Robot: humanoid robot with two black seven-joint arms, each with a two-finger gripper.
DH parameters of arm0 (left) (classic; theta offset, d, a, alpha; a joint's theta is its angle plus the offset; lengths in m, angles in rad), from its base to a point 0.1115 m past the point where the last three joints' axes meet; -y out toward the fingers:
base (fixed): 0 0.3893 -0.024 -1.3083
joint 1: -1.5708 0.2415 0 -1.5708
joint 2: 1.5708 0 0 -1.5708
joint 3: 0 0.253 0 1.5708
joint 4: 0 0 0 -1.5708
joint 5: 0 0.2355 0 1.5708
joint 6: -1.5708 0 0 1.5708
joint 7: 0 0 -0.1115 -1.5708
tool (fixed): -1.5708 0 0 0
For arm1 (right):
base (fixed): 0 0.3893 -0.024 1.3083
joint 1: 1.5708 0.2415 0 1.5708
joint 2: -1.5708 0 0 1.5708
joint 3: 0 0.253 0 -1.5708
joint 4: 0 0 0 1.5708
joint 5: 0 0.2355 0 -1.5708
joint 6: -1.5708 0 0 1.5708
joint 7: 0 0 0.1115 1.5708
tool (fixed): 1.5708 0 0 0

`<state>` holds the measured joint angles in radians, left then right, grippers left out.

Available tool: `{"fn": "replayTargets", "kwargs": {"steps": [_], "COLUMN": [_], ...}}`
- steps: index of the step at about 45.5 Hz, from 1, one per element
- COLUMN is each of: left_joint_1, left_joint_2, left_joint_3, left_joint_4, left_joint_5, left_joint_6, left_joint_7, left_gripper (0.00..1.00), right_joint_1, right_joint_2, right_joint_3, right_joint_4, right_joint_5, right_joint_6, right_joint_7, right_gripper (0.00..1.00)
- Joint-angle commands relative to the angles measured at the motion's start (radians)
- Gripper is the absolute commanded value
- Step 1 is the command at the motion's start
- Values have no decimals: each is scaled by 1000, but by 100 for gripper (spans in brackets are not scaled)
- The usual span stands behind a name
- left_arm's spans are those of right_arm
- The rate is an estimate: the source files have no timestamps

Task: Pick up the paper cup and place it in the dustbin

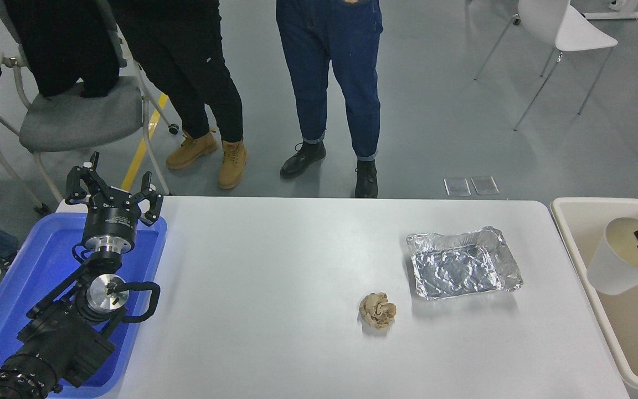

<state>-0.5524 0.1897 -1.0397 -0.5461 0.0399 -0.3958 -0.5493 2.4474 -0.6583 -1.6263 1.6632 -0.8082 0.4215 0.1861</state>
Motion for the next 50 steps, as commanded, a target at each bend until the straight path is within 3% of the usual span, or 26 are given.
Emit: {"fn": "replayTargets", "kwargs": {"steps": [1,17,26,33,38,46,50], "left_joint_1": [0,-1,-1,-1,-1,-1,-1], "left_joint_2": [1,-1,-1,-1,-1,-1,-1], "left_joint_3": [0,0,0,0,0,0,0], "left_joint_4": [0,0,0,0,2,2,2], "left_joint_5": [0,-2,-2,-2,-2,-2,-2], "left_joint_6": [0,0,0,0,0,0,0], "left_joint_7": [0,-1,-1,-3,-4,-4,-4], "left_gripper": [99,99,99,99,99,99,99], "right_joint_1": [58,-175,-558,-979,-1339,-1571,-1630], "right_joint_2": [-1,-210,-348,-317,-198,-69,-6], "right_joint_3": [-47,-1,236,521,805,1006,1036], "right_joint_4": [10,-336,-664,-951,-1213,-1372,-1422], "right_joint_5": [-2,-147,-270,-270,-256,-250,-186], "right_joint_6": [3,-29,-138,-227,-248,-276,-277], "right_joint_7": [4,4,35,61,65,49,35], "right_gripper": [0,0,0,0,0,0,0]}}
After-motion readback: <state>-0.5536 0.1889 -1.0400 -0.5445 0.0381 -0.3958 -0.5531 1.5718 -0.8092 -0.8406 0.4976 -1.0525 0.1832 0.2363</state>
